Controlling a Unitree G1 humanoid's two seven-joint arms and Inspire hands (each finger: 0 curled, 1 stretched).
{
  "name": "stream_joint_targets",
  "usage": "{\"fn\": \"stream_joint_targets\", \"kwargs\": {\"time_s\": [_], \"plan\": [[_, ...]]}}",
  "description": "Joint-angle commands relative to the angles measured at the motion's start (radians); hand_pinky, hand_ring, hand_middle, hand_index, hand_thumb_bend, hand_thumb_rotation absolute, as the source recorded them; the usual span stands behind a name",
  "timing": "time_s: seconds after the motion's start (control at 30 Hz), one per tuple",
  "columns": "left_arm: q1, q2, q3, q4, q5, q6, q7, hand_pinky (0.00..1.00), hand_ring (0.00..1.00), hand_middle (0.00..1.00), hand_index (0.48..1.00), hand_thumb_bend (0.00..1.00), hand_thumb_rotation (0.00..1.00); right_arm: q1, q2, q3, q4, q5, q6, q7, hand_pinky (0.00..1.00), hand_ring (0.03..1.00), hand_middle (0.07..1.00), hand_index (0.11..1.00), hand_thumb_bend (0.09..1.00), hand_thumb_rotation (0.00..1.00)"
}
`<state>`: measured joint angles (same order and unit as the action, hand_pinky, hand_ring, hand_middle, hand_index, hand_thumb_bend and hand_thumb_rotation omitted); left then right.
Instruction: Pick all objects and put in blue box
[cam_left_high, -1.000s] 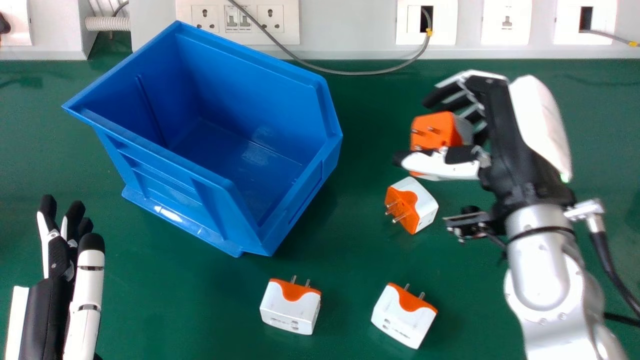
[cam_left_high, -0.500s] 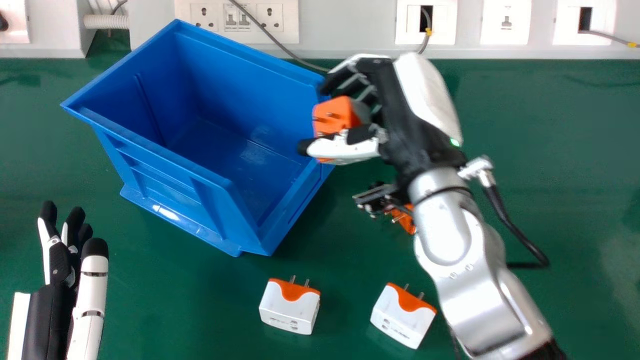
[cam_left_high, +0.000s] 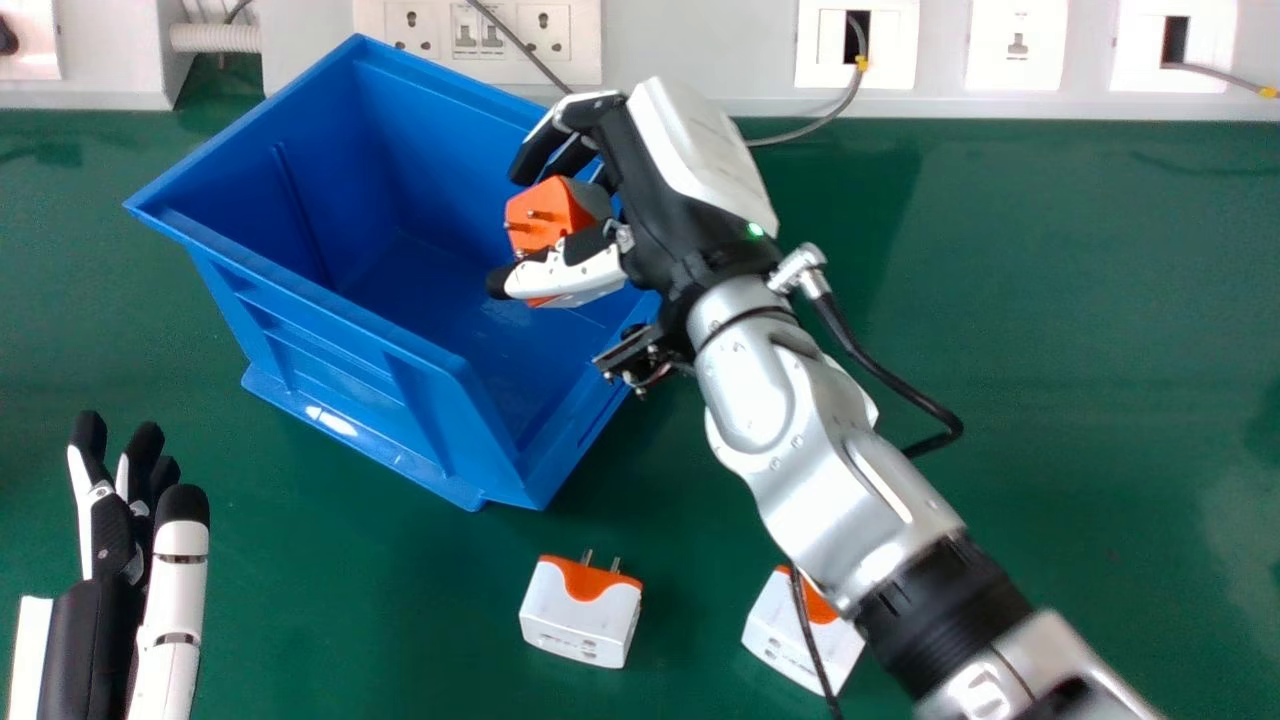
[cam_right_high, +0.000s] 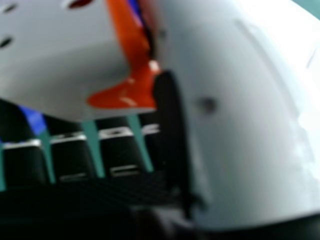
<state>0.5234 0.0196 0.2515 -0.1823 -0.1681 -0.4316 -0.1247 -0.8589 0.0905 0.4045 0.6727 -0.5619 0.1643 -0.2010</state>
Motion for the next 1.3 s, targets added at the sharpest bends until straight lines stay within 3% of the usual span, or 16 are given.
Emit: {"fn": "stream_joint_targets", "kwargs": {"time_s": [0.0, 0.17, 0.3, 0.37, 0.43, 0.5, 0.57, 0.63, 0.67, 0.73, 0.8, 0.97, 1.0, 1.07, 1.13, 1.27], "plan": [[0.01, -0.004, -0.001, -0.026, -0.009, -0.023, 0.001, 1.0, 1.0, 1.0, 1.0, 0.34, 0.81, -0.087, 0.042, 0.001, 0.047, 0.005, -0.038, -0.024, 0.28, 0.399, 0.5, 0.538, 0.489, 0.0], [0.033, -0.021, -0.006, -0.051, -0.005, -0.016, 0.008, 1.0, 1.0, 1.0, 1.0, 0.36, 0.79, -0.171, 0.063, 0.043, 0.208, -0.025, -0.077, -0.051, 0.28, 0.414, 0.496, 0.562, 0.485, 0.0], [0.05, -0.035, -0.013, -0.06, -0.006, -0.03, 0.008, 1.0, 1.0, 1.0, 1.0, 0.35, 0.79, -0.217, 0.061, 0.068, 0.301, -0.046, -0.113, -0.069, 0.29, 0.426, 0.496, 0.558, 0.488, 0.0], [0.057, -0.041, -0.015, -0.061, -0.011, -0.032, 0.006, 1.0, 1.0, 1.0, 1.0, 0.35, 0.77, -0.255, 0.034, 0.171, 0.361, -0.156, -0.133, -0.12, 0.3, 0.423, 0.493, 0.556, 0.489, 0.0], [0.064, -0.046, -0.017, -0.065, -0.011, -0.031, 0.005, 1.0, 1.0, 1.0, 1.0, 0.34, 0.77, -0.286, 0.023, 0.245, 0.415, -0.238, -0.14, -0.155, 0.23, 0.374, 0.47, 0.553, 0.499, 0.0], [0.07, -0.049, -0.018, -0.066, -0.01, -0.028, 0.006, 1.0, 1.0, 1.0, 1.0, 0.34, 0.77, -0.282, 0.047, 0.19, 0.434, -0.178, -0.164, -0.163, 0.19, 0.351, 0.461, 0.551, 0.504, 0.0], [0.072, -0.056, -0.02, -0.067, -0.022, -0.024, 0.006, 1.0, 1.0, 1.0, 1.0, 0.34, 0.76, -0.272, 0.062, 0.144, 0.435, -0.124, -0.186, -0.156, 0.2, 0.352, 0.467, 0.551, 0.506, 0.0], [0.076, -0.061, -0.022, -0.07, -0.02, -0.02, 0.011, 1.0, 1.0, 1.0, 1.0, 0.35, 0.72, -0.279, 0.062, 0.15, 0.438, -0.125, -0.182, -0.129, 0.26, 0.371, 0.483, 0.544, 0.508, 0.0], [0.077, -0.063, -0.023, -0.07, -0.019, -0.02, 0.012, 1.0, 1.0, 1.0, 1.0, 0.35, 0.72, -0.272, 0.072, 0.118, 0.435, -0.088, -0.186, -0.12, 0.27, 0.373, 0.485, 0.545, 0.508, 0.0], [0.081, -0.066, -0.024, -0.073, -0.016, -0.016, 0.016, 1.0, 1.0, 1.0, 1.0, 0.36, 0.71, -0.265, 0.075, 0.097, 0.431, -0.058, -0.2, -0.095, 0.23, 0.354, 0.466, 0.554, 0.505, 0.0], [0.079, -0.069, -0.026, -0.072, -0.031, -0.018, 0.012, 1.0, 1.0, 1.0, 1.0, 0.35, 0.69, -0.261, 0.07, 0.089, 0.428, -0.044, -0.221, -0.079, 0.26, 0.363, 0.474, 0.559, 0.505, 0.0], [0.076, -0.065, -0.029, -0.066, -0.02, -0.028, 0.015, 1.0, 1.0, 1.0, 1.0, 0.33, 0.7, -0.26, 0.06, 0.102, 0.428, -0.05, -0.23, -0.083, 0.34, 0.399, 0.506, 0.538, 0.509, 0.0], [0.075, -0.066, -0.029, -0.065, -0.019, -0.029, 0.016, 1.0, 1.0, 1.0, 1.0, 0.32, 0.7, -0.26, 0.055, 0.114, 0.425, -0.062, -0.23, -0.086, 0.38, 0.412, 0.524, 0.525, 0.509, 0.0], [0.071, -0.063, -0.029, -0.065, -0.012, -0.026, 0.02, 1.0, 1.0, 1.0, 1.0, 0.32, 0.71, -0.26, 0.051, 0.119, 0.422, -0.068, -0.221, -0.07, 0.49, 0.627, 0.707, 0.503, 0.502, 0.09], [0.065, -0.064, -0.029, -0.065, -0.014, -0.021, 0.022, 1.0, 1.0, 1.0, 1.0, 0.33, 0.71, -0.259, 0.047, 0.123, 0.418, -0.074, -0.215, -0.059, 0.53, 0.713, 0.789, 0.708, 0.516, 0.02], [0.057, -0.061, -0.028, -0.062, -0.012, -0.018, 0.022, 1.0, 1.0, 1.0, 1.0, 0.35, 0.71, -0.253, 0.042, 0.113, 0.405, -0.067, -0.209, -0.024, 0.64, 0.807, 0.869, 0.822, 0.484, 0.0]]}}
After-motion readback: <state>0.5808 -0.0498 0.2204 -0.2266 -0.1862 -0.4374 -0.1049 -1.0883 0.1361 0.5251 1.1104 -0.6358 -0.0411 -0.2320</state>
